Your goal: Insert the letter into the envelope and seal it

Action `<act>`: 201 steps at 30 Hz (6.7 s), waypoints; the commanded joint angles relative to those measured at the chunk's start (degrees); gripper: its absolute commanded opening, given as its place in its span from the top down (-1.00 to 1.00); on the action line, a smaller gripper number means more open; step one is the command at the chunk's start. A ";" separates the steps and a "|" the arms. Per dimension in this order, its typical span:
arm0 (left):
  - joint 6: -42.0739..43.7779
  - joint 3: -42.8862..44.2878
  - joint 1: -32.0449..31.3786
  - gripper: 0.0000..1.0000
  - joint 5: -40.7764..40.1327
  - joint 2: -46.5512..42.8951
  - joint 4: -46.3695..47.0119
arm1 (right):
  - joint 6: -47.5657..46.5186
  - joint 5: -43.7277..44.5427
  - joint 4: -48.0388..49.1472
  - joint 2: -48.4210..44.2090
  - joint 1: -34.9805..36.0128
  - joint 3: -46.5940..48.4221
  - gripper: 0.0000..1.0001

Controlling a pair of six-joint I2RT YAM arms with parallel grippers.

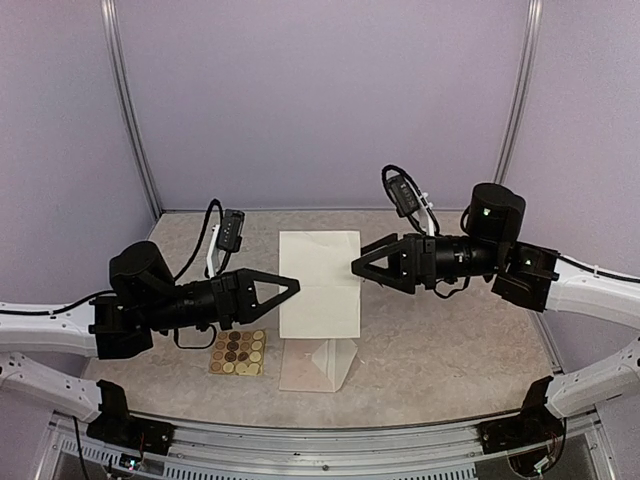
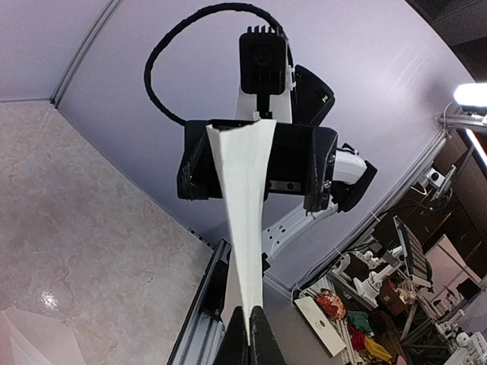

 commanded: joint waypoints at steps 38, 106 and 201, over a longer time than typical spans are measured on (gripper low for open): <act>1.54 3.29 -0.91 1.00 3.73 1.51 -12.16 | -11.70 10.50 -14.23 -6.91 1.37 5.04 -0.59; -0.23 0.94 -1.41 1.00 -4.60 -2.74 -7.10 | 0.03 21.93 -3.58 -3.46 6.28 -3.83 -0.77; -1.48 -2.18 -2.68 1.00 -14.76 -3.23 -1.10 | 12.31 16.97 21.88 9.82 8.23 -3.60 -0.37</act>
